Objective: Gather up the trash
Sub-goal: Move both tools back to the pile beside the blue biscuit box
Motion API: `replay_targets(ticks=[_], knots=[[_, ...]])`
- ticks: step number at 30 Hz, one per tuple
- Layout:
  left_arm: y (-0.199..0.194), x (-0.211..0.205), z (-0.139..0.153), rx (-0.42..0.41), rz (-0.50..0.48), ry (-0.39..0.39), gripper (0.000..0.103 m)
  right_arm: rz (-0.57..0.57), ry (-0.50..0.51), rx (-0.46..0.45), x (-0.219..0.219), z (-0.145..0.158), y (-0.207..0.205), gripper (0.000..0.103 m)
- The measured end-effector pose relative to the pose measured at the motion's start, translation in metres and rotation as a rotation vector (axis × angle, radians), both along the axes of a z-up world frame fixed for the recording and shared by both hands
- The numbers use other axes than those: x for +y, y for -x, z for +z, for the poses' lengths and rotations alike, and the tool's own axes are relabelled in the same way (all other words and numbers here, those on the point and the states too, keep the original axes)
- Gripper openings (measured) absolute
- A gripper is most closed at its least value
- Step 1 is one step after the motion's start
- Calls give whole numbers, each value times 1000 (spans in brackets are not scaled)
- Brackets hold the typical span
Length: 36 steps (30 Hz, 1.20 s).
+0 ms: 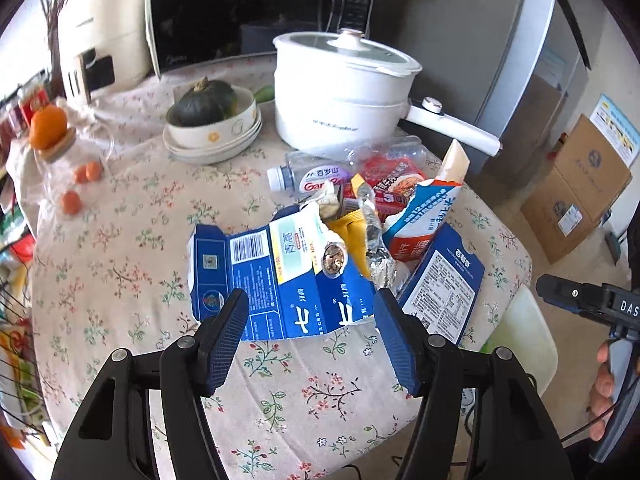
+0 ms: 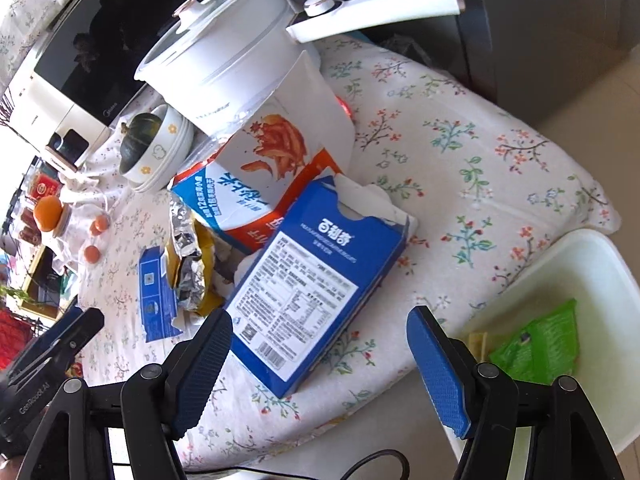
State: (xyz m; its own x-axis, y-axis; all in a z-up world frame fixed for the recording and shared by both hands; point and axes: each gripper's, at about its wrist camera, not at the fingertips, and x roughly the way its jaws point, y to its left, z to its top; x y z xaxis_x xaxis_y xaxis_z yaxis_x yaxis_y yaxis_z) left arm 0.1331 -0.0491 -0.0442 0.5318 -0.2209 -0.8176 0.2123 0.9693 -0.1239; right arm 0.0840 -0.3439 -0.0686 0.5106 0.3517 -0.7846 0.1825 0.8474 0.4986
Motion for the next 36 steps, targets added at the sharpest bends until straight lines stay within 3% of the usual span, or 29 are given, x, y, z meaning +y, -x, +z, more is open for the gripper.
replay_targets(ticks=[4, 8, 14, 19, 24, 28, 31, 35, 36], knots=[[-3, 4, -12, 21, 24, 23, 68, -35, -43, 30, 2, -8, -11, 78], [1, -11, -26, 40, -41, 21, 68, -72, -93, 113, 2, -28, -19, 80], [10, -49, -37, -14, -133, -76, 71, -131, -275, 198, 0, -61, -23, 80], [-1, -61, -53, -1, -116, -129, 71, -130, -346, 221, 9, -74, -28, 80], [-8, -66, -61, -44, -107, -201, 71, -128, -263, 219, 22, -76, -37, 80], [-9, -67, -62, -73, -128, -207, 71, -110, -207, 247, 41, -89, -46, 80], [-9, -69, -62, -102, -149, -210, 70, -73, -62, 218, 58, -84, -52, 82], [-10, -69, -62, -70, -171, -193, 33, -66, 19, 191, 68, -83, -50, 81], [-10, -69, -62, -59, -180, -179, 31, -62, 28, 192, 68, -83, -49, 80]])
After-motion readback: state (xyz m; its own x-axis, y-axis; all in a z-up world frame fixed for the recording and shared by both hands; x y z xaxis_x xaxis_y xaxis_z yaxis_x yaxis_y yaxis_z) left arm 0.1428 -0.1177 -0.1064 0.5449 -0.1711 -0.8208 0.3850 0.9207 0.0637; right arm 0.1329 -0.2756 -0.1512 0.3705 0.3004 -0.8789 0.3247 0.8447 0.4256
